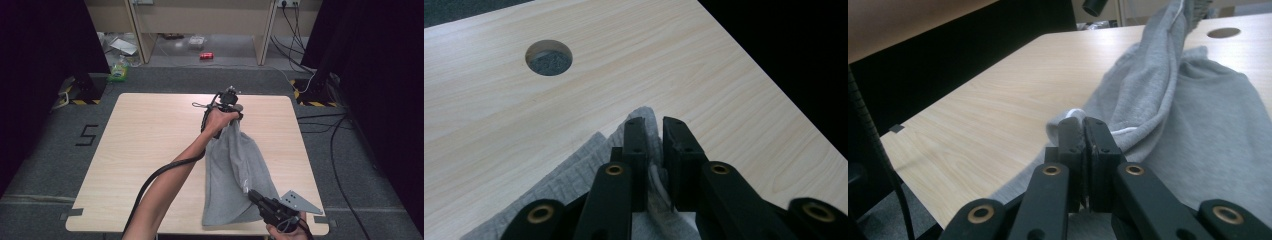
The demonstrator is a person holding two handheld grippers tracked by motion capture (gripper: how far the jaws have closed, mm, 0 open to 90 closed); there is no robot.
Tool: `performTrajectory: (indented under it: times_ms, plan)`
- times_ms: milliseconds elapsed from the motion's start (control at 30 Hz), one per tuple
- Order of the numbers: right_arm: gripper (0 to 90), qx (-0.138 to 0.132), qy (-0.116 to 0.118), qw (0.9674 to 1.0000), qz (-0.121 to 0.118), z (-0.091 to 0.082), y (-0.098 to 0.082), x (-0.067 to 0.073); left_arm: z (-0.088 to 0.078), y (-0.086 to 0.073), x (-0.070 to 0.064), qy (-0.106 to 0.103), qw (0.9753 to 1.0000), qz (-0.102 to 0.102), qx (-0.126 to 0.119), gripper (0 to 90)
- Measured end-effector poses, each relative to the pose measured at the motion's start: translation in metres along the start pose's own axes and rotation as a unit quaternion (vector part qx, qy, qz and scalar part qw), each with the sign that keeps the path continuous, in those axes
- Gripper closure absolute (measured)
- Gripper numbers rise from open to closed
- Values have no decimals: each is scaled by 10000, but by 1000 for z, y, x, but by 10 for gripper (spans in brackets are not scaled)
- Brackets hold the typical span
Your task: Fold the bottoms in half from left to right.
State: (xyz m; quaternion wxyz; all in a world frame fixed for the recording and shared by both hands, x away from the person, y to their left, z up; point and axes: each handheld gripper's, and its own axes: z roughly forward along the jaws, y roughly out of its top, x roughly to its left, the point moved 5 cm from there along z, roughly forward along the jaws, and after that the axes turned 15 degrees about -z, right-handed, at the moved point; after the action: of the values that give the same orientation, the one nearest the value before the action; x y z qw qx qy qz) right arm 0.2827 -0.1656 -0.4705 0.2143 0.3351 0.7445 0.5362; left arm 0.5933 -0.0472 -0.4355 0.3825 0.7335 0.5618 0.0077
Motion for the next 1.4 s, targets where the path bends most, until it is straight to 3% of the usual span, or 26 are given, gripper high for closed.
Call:
performTrajectory:
  times_ms: [67, 133, 267, 533, 733, 900, 1000, 1133, 1233, 1400]
  plan:
    - [872, 24, -35, 10000, 44, -2, -3, -3, 0, 2, -1, -43, 10000, -30, -75, 778]
    - [872, 54, -73, 9999, 59, -3, -6, -6, -4, 5, -1, -149, 9996, -113, -220, 676]
    - [872, 65, -175, 9998, 64, -7, -8, -11, -13, 7, 5, -171, 9994, -72, -291, 621]
    - [872, 138, -527, 9983, 187, -25, -20, -32, -24, -4, 43, 37, 9998, -110, -152, 590]
    - [872, 159, -706, 9968, 349, -40, -32, -40, -31, -13, 58, 147, 9999, -52, -27, 547]
    - [868, 247, -854, 9957, 268, -50, -38, -42, -33, -20, 72, 191, 9998, -72, 27, 522]
    - [833, 370, -877, 9948, 361, -52, -43, -47, -34, -27, 82, 225, 9997, -82, 105, 506]
    - [710, 366, -937, 9937, 490, -56, -42, -53, -35, -35, 96, 252, 9994, -173, 161, 492]
    - [647, 391, -977, 9936, 407, -54, -34, -58, -36, -39, 103, 268, 9993, -210, 182, 486]
    - [606, 726, -1069, 9916, 86, -20, -18, -82, -39, -46, 109, 228, 9993, -226, 195, 475]
